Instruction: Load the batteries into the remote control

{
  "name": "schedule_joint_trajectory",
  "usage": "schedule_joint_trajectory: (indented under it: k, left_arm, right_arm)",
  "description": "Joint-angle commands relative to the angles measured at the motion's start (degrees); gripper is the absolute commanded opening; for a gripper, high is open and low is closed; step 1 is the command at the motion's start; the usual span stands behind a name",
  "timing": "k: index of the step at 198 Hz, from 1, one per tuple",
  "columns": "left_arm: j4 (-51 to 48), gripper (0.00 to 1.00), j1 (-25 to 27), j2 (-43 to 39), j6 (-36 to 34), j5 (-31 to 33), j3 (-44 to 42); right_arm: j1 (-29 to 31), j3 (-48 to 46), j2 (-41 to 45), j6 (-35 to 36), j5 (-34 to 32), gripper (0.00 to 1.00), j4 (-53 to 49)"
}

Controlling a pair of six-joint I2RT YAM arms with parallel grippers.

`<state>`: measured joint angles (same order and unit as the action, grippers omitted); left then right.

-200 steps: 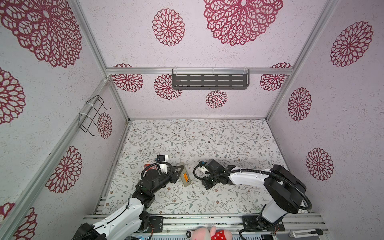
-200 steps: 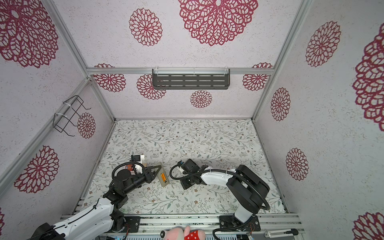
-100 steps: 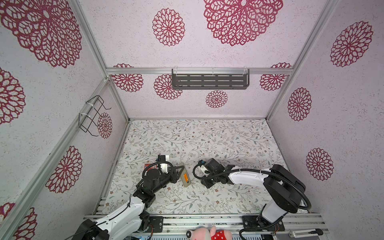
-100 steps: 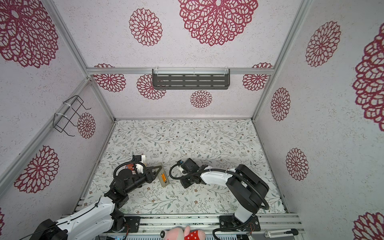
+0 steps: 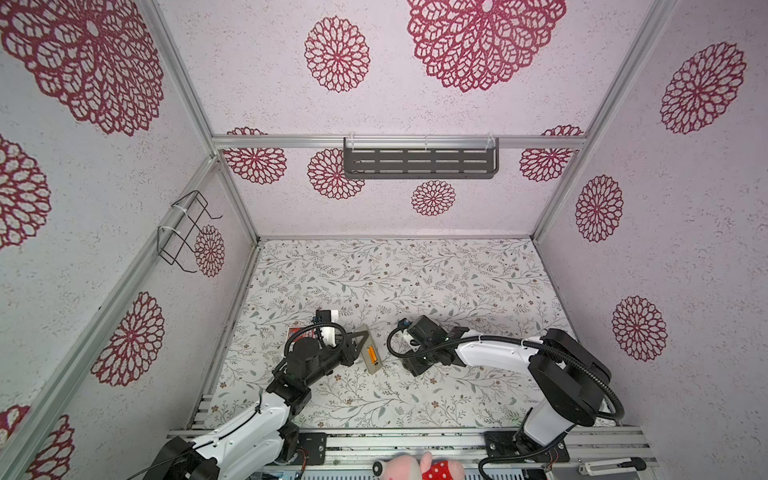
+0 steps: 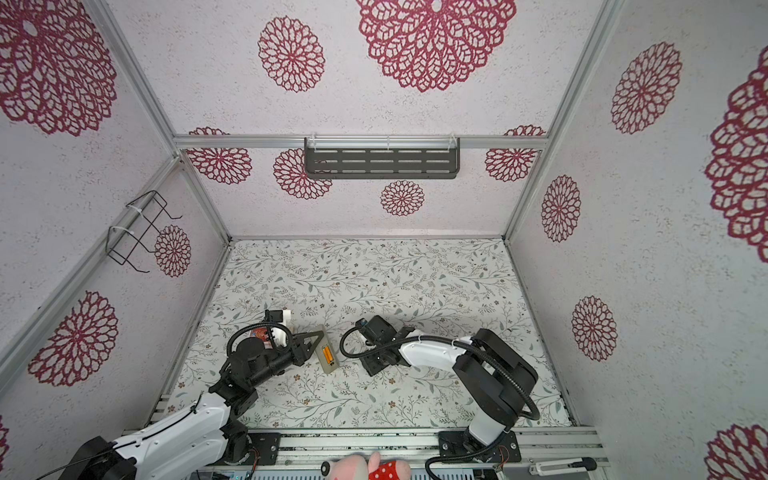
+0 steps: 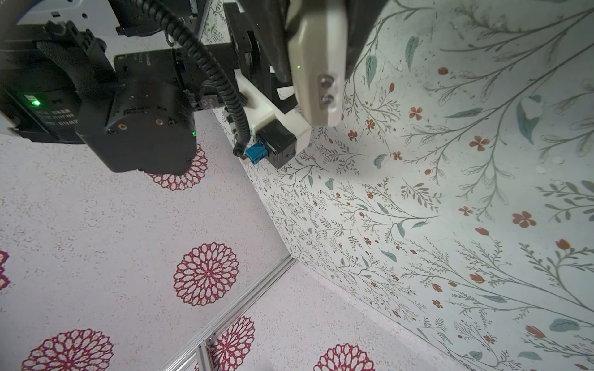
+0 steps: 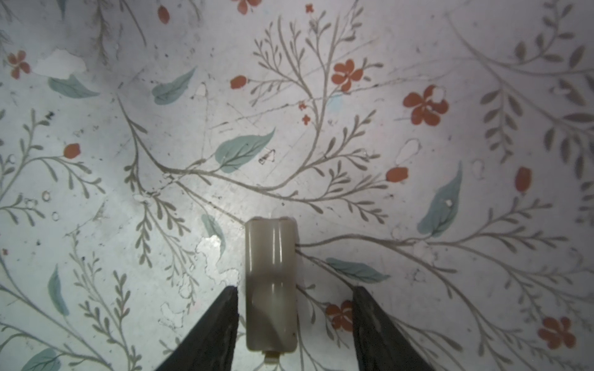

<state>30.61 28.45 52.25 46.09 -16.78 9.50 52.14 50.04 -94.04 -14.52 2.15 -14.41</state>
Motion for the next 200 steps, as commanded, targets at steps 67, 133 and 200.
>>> schedule_joint_trajectory:
  k: [67, 133, 200]
  left_arm:
    - [2.3, 0.0, -0.4, 0.0, -0.1, 1.0, 0.4]
    - [2.3, 0.0, -0.3, -0.2, 0.3, 1.3, 0.4]
    - [3.3, 0.0, -0.3, 0.3, 0.8, 1.4, 0.2]
  right_arm:
    - [2.8, 2.3, -0.4, 0.7, -2.3, 0.56, -4.2]
    - [3.8, 3.7, -2.1, 1.6, -4.2, 0.45, -6.0]
    - [4.6, 4.0, -2.8, 2.0, -5.3, 0.38, -7.0]
